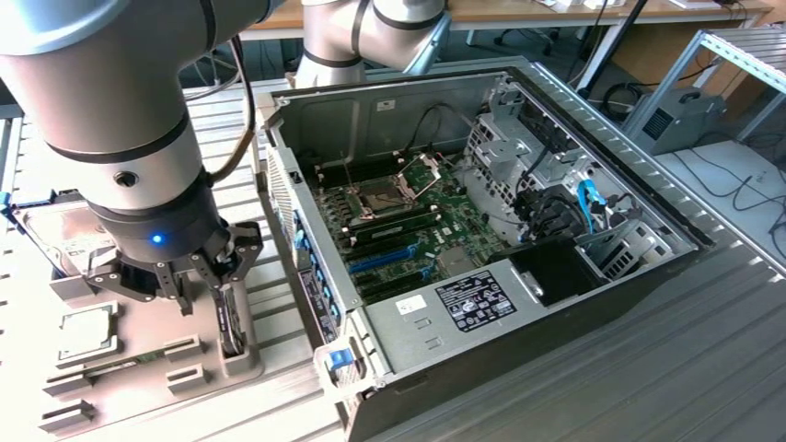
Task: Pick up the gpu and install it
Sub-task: 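Pick up the gpu and move the gpu toward the slot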
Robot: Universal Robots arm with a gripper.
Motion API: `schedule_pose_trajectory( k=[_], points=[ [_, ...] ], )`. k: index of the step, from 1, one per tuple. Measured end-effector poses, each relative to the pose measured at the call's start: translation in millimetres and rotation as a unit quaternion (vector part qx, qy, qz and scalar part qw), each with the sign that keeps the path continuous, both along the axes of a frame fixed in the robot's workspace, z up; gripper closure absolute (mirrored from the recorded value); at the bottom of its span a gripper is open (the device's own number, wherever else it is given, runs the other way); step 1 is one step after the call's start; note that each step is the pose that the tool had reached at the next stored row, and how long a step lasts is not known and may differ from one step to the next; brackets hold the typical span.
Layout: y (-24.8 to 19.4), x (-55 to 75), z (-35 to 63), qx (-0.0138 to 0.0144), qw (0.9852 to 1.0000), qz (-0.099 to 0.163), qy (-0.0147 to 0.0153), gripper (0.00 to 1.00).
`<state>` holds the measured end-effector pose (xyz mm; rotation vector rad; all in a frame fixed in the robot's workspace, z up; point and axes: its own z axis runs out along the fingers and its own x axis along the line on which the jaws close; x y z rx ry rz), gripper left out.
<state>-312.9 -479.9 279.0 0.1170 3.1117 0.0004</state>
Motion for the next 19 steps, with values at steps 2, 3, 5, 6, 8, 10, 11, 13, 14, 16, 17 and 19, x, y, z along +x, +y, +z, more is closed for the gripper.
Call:
schedule_pose_trajectory(
  k=[2, 3, 5, 6, 8, 10, 11, 13, 14, 16, 17, 19],
  points=[
    [0.0, 0.0, -0.6, 0.0000, 1.0000, 0.000, 0.0000, 0.64],
    [0.0, 0.0, -0.9, 0.0000, 1.0000, 0.000, 0.0000, 0.64],
    [0.0, 0.1, -1.6, 0.0000, 1.0000, 0.000, 0.0000, 0.64],
    [0.0, 0.1, -1.9, 0.0000, 1.0000, 0.000, 0.0000, 0.64],
    [0.0, 0.2, -2.6, 0.0000, 1.0000, 0.000, 0.0000, 0.64],
    [0.0, 0.2, -3.4, 0.0000, 1.0000, 0.000, 0.0000, 0.64],
    [0.0, 0.2, -3.9, 0.0000, 1.0000, 0.000, 0.0000, 0.64],
    [0.0, 0.2, -4.5, 0.0000, 1.0000, 0.000, 0.0000, 0.64],
    [0.0, 0.2, -4.8, 0.0000, 1.0000, 0.000, 0.0000, 0.64],
    [0.0, 0.2, -5.5, 0.0000, 1.0000, 0.000, 0.0000, 0.64],
    [0.0, 0.2, -5.8, 0.0000, 1.0000, 0.000, 0.0000, 0.64],
    [0.0, 0.3, -6.5, 0.0000, 1.0000, 0.000, 0.0000, 0.64]
  ],
)
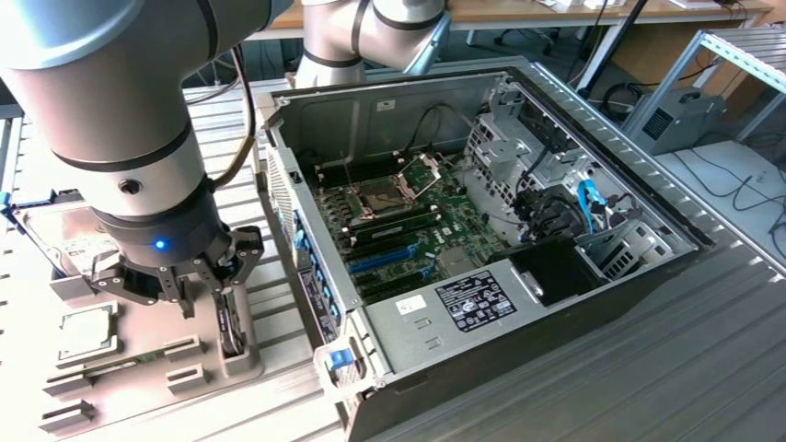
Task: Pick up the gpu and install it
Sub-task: 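Pick up the gpu and move the gpu toward the slot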
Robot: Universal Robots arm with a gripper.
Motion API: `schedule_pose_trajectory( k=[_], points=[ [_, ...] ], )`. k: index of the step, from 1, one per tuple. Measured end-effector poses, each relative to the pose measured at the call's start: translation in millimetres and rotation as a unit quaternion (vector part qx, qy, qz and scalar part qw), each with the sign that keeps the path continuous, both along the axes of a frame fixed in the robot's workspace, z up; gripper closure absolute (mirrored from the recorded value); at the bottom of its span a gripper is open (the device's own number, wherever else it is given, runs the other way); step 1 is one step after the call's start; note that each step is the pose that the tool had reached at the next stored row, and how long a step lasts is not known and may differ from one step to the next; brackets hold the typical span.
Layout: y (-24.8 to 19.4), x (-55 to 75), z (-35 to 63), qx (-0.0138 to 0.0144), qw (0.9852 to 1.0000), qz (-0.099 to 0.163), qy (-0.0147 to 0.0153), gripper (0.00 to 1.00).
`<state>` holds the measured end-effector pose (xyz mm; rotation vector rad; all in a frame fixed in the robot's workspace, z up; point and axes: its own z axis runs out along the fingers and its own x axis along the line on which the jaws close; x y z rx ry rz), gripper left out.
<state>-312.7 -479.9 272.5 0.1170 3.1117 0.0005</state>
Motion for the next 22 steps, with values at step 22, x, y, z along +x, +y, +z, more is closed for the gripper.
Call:
schedule_pose_trajectory(
  k=[22],
  points=[
    [0.0, 0.3, -7.2, 0.0000, 1.0000, 0.000, 0.0000, 0.64]
  ],
)
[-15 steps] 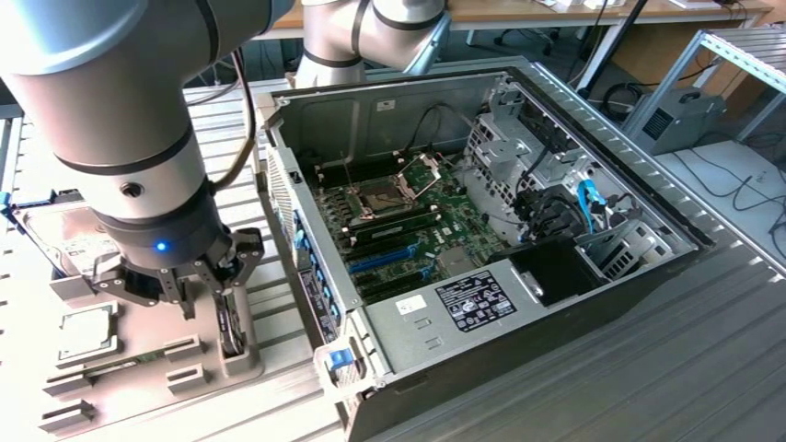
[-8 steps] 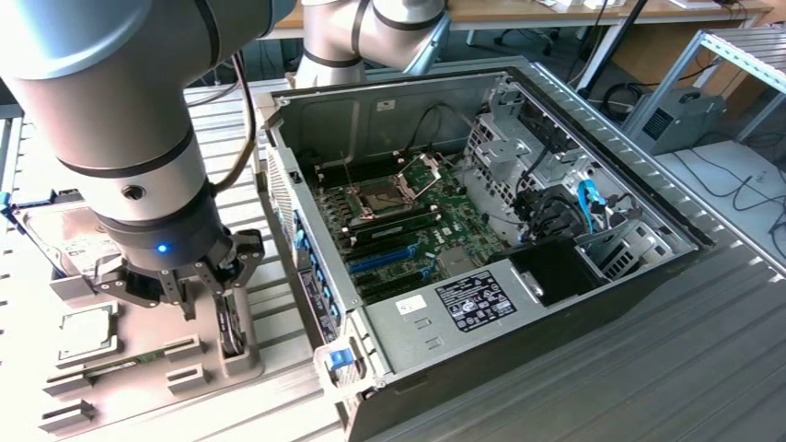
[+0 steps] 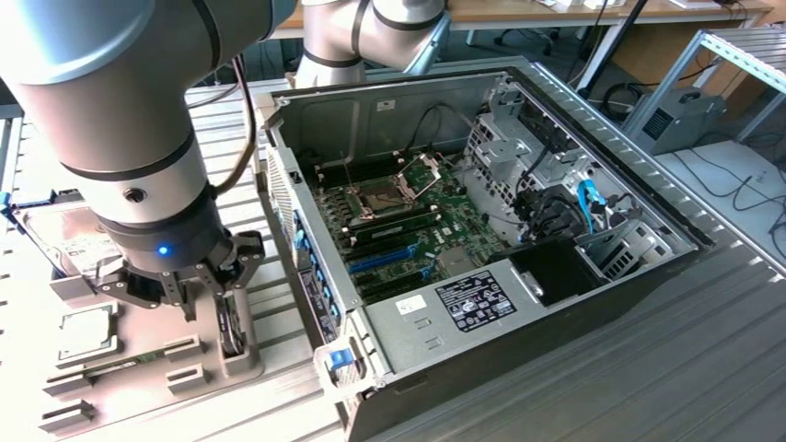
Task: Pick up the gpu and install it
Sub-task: 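Pick up the gpu and move the gpu toward the slot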
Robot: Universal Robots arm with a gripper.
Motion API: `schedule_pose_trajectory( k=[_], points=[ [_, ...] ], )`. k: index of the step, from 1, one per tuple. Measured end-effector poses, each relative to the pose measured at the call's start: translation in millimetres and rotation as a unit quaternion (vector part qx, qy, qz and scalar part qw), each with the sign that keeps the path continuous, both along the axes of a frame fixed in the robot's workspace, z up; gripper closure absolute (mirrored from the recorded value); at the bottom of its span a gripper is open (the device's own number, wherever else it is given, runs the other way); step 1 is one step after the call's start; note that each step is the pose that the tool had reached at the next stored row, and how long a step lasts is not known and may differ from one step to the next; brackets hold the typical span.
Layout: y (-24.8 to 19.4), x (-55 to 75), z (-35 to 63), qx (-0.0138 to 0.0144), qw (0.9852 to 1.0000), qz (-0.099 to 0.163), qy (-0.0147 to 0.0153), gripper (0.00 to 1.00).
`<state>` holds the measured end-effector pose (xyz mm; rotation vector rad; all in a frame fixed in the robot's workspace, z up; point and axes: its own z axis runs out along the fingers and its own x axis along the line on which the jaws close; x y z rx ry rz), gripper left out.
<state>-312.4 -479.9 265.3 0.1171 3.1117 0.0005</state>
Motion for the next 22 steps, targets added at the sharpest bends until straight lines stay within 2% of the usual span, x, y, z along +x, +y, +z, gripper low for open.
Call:
schedule_pose_trajectory(
  k=[15, 22],
  points=[
    [0.3, 1.3, -4.2, 0.0000, 1.0000, 0.000, -0.0001, 0.64],
    [1.8, 5.5, -4.3, -0.0028, 1.0000, 0.000, 0.0000, 0.64]
  ],
)
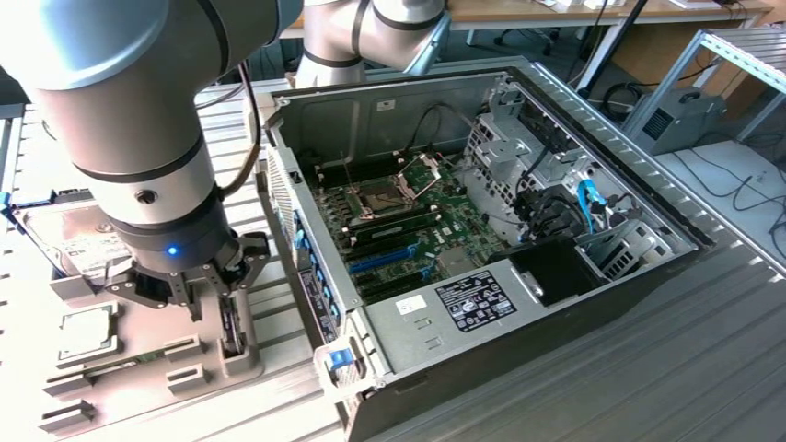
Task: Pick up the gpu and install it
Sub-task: 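Pick up the gpu and move the gpu toward the slot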
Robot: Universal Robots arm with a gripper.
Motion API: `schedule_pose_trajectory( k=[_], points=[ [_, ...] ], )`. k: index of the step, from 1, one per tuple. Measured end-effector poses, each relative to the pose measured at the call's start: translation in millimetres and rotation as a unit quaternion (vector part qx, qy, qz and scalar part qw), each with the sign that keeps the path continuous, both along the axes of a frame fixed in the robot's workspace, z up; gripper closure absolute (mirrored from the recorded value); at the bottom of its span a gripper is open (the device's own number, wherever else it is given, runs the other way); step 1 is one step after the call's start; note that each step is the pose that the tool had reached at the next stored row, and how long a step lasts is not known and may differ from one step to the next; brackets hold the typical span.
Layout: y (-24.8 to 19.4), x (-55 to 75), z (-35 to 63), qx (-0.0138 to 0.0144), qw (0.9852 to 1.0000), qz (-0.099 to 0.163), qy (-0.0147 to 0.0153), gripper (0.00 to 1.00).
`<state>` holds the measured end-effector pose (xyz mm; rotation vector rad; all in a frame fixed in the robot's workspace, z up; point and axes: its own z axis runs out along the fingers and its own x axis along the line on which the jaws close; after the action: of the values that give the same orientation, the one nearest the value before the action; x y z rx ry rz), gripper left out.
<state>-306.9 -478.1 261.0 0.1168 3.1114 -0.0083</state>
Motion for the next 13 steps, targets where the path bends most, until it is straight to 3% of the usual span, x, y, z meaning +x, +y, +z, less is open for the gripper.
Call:
schedule_pose_trajectory(
  k=[6, 10, 13],
  points=[
    [0.3, 0.3, 7.3, -0.0104, 0.9999, 0.000, 0.0000, 0.64],
    [2.7, 3.5, 7.6, -0.0129, 0.9999, 0.000, 0.0004, 0.64],
    [9.3, 8.5, 7.1, -0.0145, 0.9999, 0.000, 0.0022, 0.64]
  ],
)
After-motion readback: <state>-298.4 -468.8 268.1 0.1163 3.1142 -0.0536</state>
